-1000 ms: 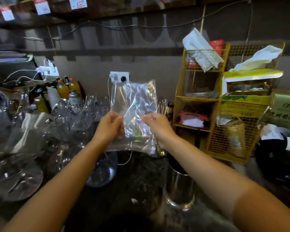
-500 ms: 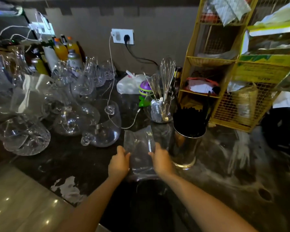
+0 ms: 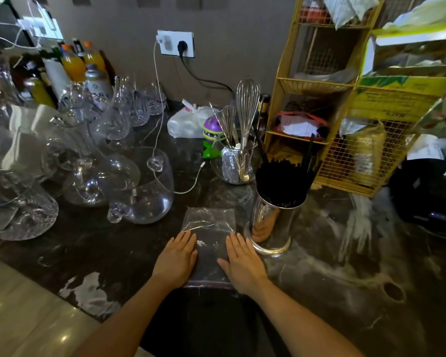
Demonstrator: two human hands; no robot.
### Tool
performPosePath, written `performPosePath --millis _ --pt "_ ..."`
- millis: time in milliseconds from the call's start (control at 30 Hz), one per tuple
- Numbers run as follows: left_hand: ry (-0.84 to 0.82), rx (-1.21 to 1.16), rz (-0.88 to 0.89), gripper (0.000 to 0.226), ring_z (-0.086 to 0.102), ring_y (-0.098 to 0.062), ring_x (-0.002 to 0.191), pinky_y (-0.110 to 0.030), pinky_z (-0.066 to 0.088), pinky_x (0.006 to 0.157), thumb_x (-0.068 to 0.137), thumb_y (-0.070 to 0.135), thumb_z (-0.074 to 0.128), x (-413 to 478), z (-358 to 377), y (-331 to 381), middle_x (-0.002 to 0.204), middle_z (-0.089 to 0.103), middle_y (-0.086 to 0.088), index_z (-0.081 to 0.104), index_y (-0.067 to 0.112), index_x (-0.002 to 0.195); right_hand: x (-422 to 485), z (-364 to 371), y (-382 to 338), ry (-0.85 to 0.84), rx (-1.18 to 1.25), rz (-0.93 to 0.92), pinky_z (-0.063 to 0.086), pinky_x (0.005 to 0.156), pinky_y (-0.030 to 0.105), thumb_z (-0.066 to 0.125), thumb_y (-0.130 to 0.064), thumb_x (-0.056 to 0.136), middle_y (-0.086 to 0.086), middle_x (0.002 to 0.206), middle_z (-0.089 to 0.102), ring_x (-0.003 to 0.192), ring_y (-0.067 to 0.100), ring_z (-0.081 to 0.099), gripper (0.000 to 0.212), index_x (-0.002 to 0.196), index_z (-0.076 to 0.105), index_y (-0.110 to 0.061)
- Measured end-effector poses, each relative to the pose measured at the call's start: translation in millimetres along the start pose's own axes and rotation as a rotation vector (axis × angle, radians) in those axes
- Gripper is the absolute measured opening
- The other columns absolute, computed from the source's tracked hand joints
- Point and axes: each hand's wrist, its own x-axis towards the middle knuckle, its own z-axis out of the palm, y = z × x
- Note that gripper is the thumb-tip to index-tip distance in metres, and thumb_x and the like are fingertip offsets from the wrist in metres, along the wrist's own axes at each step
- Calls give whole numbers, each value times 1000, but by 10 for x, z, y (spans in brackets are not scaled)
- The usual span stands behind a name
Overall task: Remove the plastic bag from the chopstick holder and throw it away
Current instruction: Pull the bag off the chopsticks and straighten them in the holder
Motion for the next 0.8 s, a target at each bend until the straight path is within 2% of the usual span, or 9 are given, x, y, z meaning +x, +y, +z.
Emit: performPosePath --millis 33,133,233,333,400,467,567,667,800 --pt "-10 -1 -6 50 9 -17 142 -34 8 117 95 34 22 -13 -2 -1 155 14 -5 13 14 141 -27 -33 2 -27 24 -3 -9 112 33 -20 -63 62 12 157 5 145 23 -1 103 143 3 -4" --pt "3 -1 -12 55 12 -17 142 -33 10 116 93 41 16 -31 -34 2 154 16 -5 15 14 140 -11 -46 7 -59 -43 31 -9 115 36 11 -52 91 11 157 -4 144 23 -7 71 143 -4 -5" --pt "22 -51 -19 49 26 -19 138 -33 20 114 93 36 27 -6 -151 46 150 30 -7 27 15 137 -3 -137 -29 -114 -40 41 -6 116 36 20 -46 94 11 157 -4 144 23 -7 68 143 -5 -5" --pt "120 -285 -38 38 50 -19 119 -30 40 97 90 26 43 83 -378 121 131 54 -7 44 19 127 -21 -387 -125 -70 90 14 -1 117 34 25 -43 95 7 157 -3 144 19 -4 65 144 -4 -11" --pt "192 -465 -21 37 56 -17 111 -29 42 91 88 20 49 176 -605 205 123 60 -7 48 19 124 -64 -661 -211 2 193 -32 6 117 32 31 -40 95 5 158 3 144 17 3 64 144 -1 -15" --pt "223 -629 0 42 55 -14 110 -28 41 94 86 17 54 303 -876 317 121 59 -3 46 13 126 -138 -1018 -296 100 299 -89 18 114 32 38 -35 94 4 157 12 143 18 14 64 145 3 -18" --pt "273 -884 94 41 60 -10 93 -29 47 93 80 10 61 491 -1318 486 101 66 -6 53 7 120 -277 -1571 -336 305 444 -152 28 109 30 49 -25 90 5 151 29 135 20 32 63 143 16 -20" --pt "261 -1027 205 44 62 3 75 -13 50 78 76 5 64 632 -1714 622 88 64 3 54 5 119 -392 -2041 -266 516 544 -146 38 107 35 56 -18 86 5 140 45 125 19 44 60 139 29 -21" --pt "161 -1087 300 48 59 -12 80 -17 49 75 76 7 65 685 -2088 866 85 60 -1 49 12 121 -378 -2414 -64 624 539 5 45 95 31 61 -14 82 5 130 51 111 17 52 64 138 31 -20"
